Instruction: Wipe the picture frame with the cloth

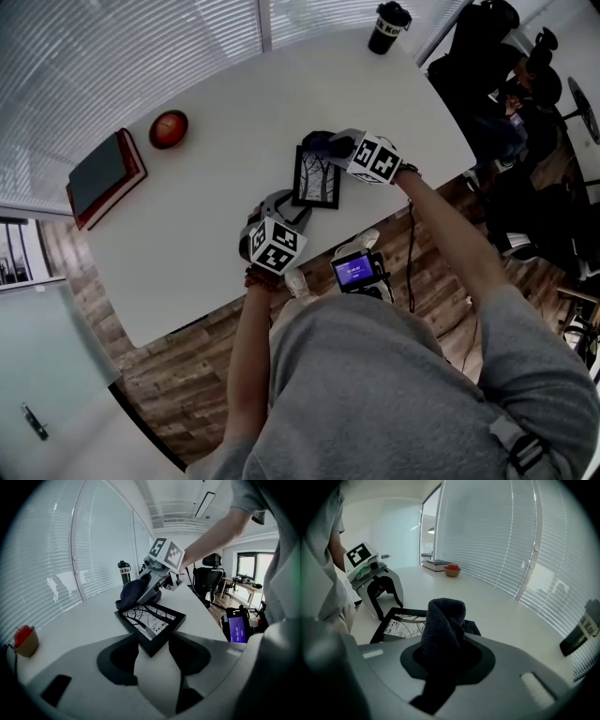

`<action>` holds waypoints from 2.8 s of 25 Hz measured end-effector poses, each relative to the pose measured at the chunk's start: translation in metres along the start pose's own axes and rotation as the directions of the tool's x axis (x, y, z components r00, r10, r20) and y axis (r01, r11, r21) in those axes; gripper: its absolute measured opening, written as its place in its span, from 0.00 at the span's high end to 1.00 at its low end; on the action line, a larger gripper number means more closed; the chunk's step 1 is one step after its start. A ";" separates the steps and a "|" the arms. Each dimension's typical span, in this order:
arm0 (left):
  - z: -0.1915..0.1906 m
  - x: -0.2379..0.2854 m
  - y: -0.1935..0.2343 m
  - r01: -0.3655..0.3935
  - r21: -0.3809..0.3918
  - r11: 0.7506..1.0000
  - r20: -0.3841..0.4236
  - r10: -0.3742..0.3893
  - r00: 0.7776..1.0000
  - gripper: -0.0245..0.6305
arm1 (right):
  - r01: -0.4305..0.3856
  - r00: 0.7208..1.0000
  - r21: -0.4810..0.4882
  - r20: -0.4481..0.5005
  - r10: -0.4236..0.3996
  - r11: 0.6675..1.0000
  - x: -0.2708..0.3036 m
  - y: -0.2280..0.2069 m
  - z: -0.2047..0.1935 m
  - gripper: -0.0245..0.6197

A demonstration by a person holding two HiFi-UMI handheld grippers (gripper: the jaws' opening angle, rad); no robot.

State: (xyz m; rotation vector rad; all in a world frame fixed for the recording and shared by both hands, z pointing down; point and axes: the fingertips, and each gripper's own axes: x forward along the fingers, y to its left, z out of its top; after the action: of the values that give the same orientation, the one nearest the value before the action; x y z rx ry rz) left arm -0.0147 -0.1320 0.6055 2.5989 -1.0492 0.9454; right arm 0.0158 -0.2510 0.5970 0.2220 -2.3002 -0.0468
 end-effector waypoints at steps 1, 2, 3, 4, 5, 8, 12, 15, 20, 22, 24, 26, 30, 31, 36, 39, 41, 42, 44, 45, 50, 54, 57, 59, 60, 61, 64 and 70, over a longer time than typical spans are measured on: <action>0.000 0.000 0.000 0.000 0.000 1.000 0.000 0.000 1.000 0.65 | -0.001 1.000 -0.006 0.002 0.001 1.000 0.000 0.002 0.000 0.84; 0.000 0.000 0.000 0.001 0.000 1.000 0.000 -0.001 1.000 0.65 | -0.002 1.000 -0.012 0.004 0.002 1.000 -0.001 0.005 0.000 0.84; 0.000 0.000 -0.001 0.001 0.000 1.000 0.001 -0.001 1.000 0.65 | -0.002 1.000 -0.016 0.008 0.002 1.000 -0.002 0.008 0.000 0.84; 0.001 0.000 -0.002 0.001 0.000 1.000 0.001 -0.001 1.000 0.65 | -0.003 1.000 -0.016 0.011 0.003 1.000 -0.003 0.010 -0.001 0.84; 0.002 0.001 -0.002 0.001 0.000 1.000 0.000 -0.001 1.000 0.65 | -0.004 1.000 -0.012 0.015 0.004 1.000 -0.003 0.012 -0.001 0.85; 0.002 0.000 -0.001 -0.001 0.002 1.000 -0.002 0.001 1.000 0.65 | -0.013 1.000 -0.009 0.018 0.013 1.000 -0.004 0.018 -0.002 0.85; 0.002 0.000 -0.002 -0.001 0.002 1.000 -0.001 0.001 1.000 0.65 | -0.029 1.000 -0.054 0.000 0.029 0.998 0.001 0.036 -0.007 0.86; 0.001 0.000 -0.002 0.000 0.001 1.000 -0.001 0.000 1.000 0.65 | -0.040 0.999 -0.013 -0.006 0.040 0.999 -0.001 0.041 -0.007 0.86; 0.000 0.000 -0.001 -0.001 0.001 1.000 -0.001 0.001 1.000 0.65 | -0.063 0.998 0.018 -0.012 0.063 0.998 -0.001 0.048 -0.007 0.86; 0.001 0.000 -0.001 -0.001 0.002 1.000 0.000 0.001 1.000 0.65 | -0.062 0.998 0.026 -0.001 0.062 0.998 -0.002 0.051 -0.005 0.86; 0.001 -0.001 -0.001 0.000 0.002 1.000 0.001 0.000 1.000 0.65 | -0.063 0.998 0.031 0.007 0.063 0.998 -0.003 0.056 -0.004 0.86; 0.000 0.000 -0.001 0.000 0.001 1.000 0.001 0.000 1.000 0.65 | -0.067 0.998 0.034 0.014 0.066 0.997 -0.004 0.061 -0.004 0.86; -0.001 0.001 0.001 0.002 0.001 1.000 -0.002 -0.002 1.000 0.65 | -0.080 0.997 0.048 0.024 0.079 0.996 -0.005 0.071 -0.004 0.86; -0.001 0.001 0.001 0.002 0.000 1.000 -0.002 -0.002 1.000 0.65 | -0.085 0.996 0.052 0.024 0.083 0.995 -0.005 0.074 -0.004 0.86; 0.001 0.002 -0.001 -0.002 0.001 1.000 -0.004 0.002 1.000 0.65 | -0.115 0.993 0.060 0.021 0.114 0.992 -0.009 0.087 -0.004 0.86; 0.002 0.002 -0.002 -0.002 0.003 1.000 -0.004 0.002 1.000 0.65 | -0.135 0.991 0.067 0.021 0.134 0.989 -0.012 0.096 -0.004 0.86; 0.001 0.002 -0.001 -0.002 0.003 1.000 -0.004 0.002 1.000 0.65 | -0.153 0.988 0.083 0.019 0.152 0.985 -0.012 0.101 -0.004 0.86; 0.001 0.002 -0.001 -0.002 0.003 1.000 -0.004 0.002 1.000 0.65 | -0.162 0.987 0.092 0.016 0.161 0.982 -0.012 0.102 -0.003 0.86; 0.001 0.001 -0.001 -0.003 0.003 1.000 -0.004 0.003 1.000 0.65 | -0.180 0.984 0.107 0.007 0.181 0.978 -0.012 0.106 -0.003 0.86; 0.001 0.001 -0.001 -0.004 0.003 1.000 -0.004 0.004 1.000 0.65 | -0.193 0.981 0.116 0.005 0.194 0.974 -0.013 0.109 -0.003 0.86; -0.001 0.002 0.000 -0.004 0.004 1.000 -0.004 0.004 1.000 0.65 | -0.261 0.965 0.183 0.034 0.259 0.948 -0.014 0.122 0.000 0.87; -0.001 0.001 0.000 -0.004 0.003 1.000 -0.004 0.004 1.000 0.65 | -0.275 0.961 0.214 0.067 0.267 0.937 -0.015 0.124 0.002 0.86; 0.000 0.001 -0.001 -0.003 0.004 1.000 -0.003 0.003 1.000 0.65 | -0.299 0.954 0.239 0.101 0.283 0.924 -0.019 0.130 0.005 0.87; 0.000 0.001 -0.001 -0.004 0.004 1.000 -0.005 0.004 1.000 0.65 | -0.299 0.954 0.247 0.115 0.278 0.922 -0.020 0.133 0.005 0.87; 0.000 0.001 -0.001 -0.004 0.004 1.000 -0.006 0.005 1.000 0.65 | -0.298 0.954 0.252 0.119 0.276 0.921 -0.020 0.133 0.005 0.87; 0.000 0.002 -0.001 -0.004 0.004 1.000 -0.006 0.004 1.000 0.65 | -0.297 0.954 0.255 0.122 0.274 0.920 -0.020 0.134 0.005 0.87; 0.001 0.002 -0.001 -0.003 0.003 1.000 -0.005 0.004 1.000 0.65 | -0.295 0.955 0.257 0.125 0.271 0.921 -0.021 0.134 0.005 0.87; 0.000 0.002 -0.001 -0.006 0.004 1.000 -0.005 0.006 1.000 0.65 | -0.281 0.958 0.273 0.141 0.251 0.920 -0.021 0.136 0.006 0.86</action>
State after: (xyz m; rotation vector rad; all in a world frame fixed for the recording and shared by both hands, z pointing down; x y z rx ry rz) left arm -0.0131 -0.1329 0.6066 2.5968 -1.0549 0.9563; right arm 0.0058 -0.1141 0.5918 0.0528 -2.4149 0.4320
